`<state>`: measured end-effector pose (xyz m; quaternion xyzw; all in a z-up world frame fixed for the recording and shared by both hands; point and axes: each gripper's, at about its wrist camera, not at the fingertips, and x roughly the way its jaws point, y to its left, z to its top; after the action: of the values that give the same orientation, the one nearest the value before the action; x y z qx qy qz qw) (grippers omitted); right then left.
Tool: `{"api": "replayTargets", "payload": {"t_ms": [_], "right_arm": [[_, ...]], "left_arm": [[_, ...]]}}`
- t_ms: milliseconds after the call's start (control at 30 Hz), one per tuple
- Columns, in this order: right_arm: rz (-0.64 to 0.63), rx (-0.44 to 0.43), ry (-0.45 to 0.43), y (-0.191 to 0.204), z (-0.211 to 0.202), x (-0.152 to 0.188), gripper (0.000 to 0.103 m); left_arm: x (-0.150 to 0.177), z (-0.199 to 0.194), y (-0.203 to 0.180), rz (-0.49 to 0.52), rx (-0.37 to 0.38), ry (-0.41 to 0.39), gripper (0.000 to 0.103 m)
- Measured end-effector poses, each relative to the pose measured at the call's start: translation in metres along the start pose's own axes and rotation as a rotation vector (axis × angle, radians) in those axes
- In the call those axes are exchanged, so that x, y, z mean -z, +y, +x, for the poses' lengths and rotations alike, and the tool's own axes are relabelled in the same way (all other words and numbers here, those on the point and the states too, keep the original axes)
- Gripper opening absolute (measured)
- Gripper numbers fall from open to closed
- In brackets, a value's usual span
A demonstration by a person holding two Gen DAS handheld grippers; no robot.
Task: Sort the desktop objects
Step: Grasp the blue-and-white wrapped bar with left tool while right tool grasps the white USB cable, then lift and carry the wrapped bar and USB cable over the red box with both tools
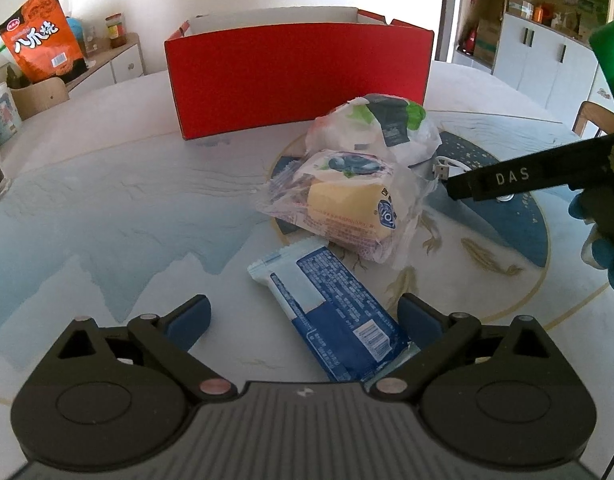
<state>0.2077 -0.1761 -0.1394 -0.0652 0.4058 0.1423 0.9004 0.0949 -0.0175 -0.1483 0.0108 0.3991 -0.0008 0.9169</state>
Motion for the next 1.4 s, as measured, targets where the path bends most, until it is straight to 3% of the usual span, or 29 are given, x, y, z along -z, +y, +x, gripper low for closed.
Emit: {"api": "replayTargets", "payload": {"t_ms": [200, 367, 500, 667, 1400], "right_arm": [[0.036, 0.016, -0.016, -0.003, 0.003, -0.003, 0.06], [0.013, 0.002, -0.029, 0.001, 0.003, -0.005, 0.037], [-0.004, -0.001, -0.039, 0.006, 0.002, -0.003, 0.03], [-0.016, 0.007, -0.05, 0.011, 0.001, -0.002, 0.013], [0.006, 0.024, -0.087, 0.011, -0.028, -0.007, 0.012]], "left_arm": [[-0.002, -0.002, 0.004, 0.0, -0.003, -0.022, 0.083], [-0.004, -0.002, 0.008, -0.008, -0.013, -0.034, 0.069], [-0.005, -0.003, 0.012, -0.016, -0.023, -0.044, 0.059], [-0.007, -0.003, 0.017, -0.028, -0.04, -0.05, 0.038], [-0.023, -0.023, 0.026, -0.062, -0.071, -0.086, 0.035]]}}
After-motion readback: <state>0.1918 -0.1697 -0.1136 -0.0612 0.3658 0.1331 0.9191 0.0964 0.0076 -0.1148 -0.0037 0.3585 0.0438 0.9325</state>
